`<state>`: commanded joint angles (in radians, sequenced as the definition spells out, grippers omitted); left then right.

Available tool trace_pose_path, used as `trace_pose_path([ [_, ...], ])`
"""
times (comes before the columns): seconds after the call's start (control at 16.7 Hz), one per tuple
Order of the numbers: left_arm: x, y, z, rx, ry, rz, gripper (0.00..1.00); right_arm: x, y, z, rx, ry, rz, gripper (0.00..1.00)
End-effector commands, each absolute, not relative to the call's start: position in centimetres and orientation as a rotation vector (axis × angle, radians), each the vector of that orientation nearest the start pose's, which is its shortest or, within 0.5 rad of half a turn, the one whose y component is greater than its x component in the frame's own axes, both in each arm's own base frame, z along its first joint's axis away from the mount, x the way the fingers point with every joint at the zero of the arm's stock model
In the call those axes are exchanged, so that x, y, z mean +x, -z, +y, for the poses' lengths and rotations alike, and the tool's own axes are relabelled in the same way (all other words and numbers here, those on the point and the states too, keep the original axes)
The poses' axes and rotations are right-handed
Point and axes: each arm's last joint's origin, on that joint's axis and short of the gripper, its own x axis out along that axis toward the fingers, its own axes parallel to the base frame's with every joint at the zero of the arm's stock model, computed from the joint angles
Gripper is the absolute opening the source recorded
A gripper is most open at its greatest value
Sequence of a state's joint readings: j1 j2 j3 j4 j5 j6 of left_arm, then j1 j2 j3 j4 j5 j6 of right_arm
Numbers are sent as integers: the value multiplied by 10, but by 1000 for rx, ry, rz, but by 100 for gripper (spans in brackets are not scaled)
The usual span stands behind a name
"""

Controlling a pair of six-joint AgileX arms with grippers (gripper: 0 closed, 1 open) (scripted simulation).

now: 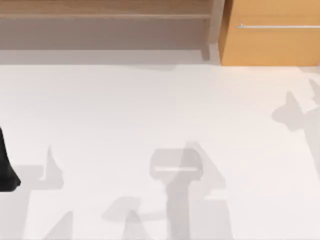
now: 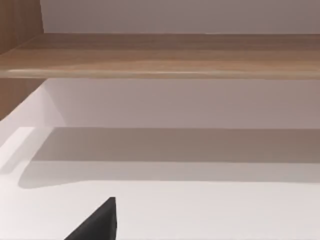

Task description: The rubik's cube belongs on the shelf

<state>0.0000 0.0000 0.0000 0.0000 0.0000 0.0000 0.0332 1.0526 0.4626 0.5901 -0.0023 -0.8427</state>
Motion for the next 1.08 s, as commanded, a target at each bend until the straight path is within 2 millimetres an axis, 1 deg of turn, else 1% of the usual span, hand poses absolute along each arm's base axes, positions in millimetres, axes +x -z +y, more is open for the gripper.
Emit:
trace_pose_path([
  [0.3,106,-160,-1,0,0,0,100,282,-238,21,-1064,-43,-50,100],
  [0.54,106,-160,-1,0,0,0,100,323,-222,35,-1220,-41,-76,100],
  [0.66,106,-160,-1,0,0,0,100,343,-207,43,-1294,-36,-81,100],
  [0.78,106,-160,-1,0,0,0,100,361,-189,50,-1362,-28,-78,100],
  [0.9,106,-160,-1,0,0,0,100,377,-167,56,-1424,-19,-67,100],
  [1.08,106,-160,-1,0,0,0,100,394,-131,64,-1498,-9,-35,100],
])
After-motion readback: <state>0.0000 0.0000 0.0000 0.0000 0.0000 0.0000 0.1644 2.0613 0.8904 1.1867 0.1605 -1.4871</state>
